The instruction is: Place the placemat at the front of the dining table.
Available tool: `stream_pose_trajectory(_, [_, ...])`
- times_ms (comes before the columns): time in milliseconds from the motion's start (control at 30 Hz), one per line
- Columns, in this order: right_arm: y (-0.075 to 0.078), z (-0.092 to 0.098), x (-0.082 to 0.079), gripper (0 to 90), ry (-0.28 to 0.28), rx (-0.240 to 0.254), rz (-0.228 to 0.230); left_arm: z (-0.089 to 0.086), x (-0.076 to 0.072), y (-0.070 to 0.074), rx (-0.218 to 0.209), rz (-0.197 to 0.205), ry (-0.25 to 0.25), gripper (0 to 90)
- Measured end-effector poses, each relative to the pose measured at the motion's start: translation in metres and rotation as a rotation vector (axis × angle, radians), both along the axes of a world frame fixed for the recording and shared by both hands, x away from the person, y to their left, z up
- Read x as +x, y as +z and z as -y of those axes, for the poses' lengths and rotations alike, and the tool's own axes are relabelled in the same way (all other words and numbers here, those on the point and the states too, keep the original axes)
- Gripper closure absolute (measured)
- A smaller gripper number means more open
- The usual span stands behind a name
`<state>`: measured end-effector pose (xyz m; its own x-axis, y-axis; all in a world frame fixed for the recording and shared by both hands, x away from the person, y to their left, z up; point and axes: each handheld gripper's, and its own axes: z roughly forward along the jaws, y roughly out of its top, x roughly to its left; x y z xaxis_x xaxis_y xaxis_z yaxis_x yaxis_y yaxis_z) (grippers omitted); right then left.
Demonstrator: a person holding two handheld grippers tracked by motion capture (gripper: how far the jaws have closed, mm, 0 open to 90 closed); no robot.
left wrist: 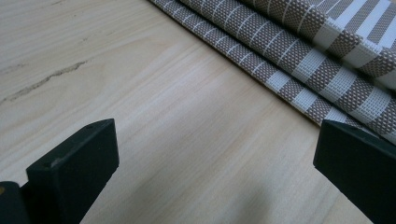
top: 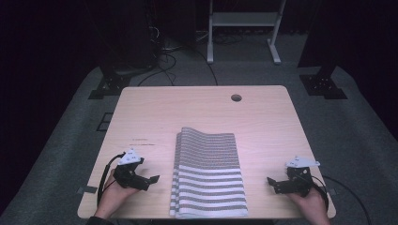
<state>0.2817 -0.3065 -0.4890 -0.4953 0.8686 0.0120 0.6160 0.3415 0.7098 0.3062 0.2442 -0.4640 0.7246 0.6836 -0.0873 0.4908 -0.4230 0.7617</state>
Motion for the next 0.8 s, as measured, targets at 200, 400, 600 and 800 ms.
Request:
stream_pose_trajectory(200, [0.000, 0.000, 0.000, 0.0, 0.000, 0.000, 0.000, 0.008, 0.004, 0.006, -0.002, 0.010, -0.014, 0.0])
stream_pose_trajectory(400, [0.000, 0.000, 0.000, 0.0, 0.000, 0.000, 0.000, 0.014, 0.007, 0.011, -0.009, 0.009, -0.027, 0.0])
stream_pose_trajectory(600, [0.000, 0.000, 0.000, 0.0, 0.001, -0.002, 0.001, 0.020, 0.009, 0.016, -0.019, 0.019, -0.044, 0.0])
stream_pose_trajectory(800, [0.000, 0.000, 0.000, 0.0, 0.000, -0.001, 0.000, 0.026, 0.011, 0.022, -0.015, 0.023, -0.057, 0.0])
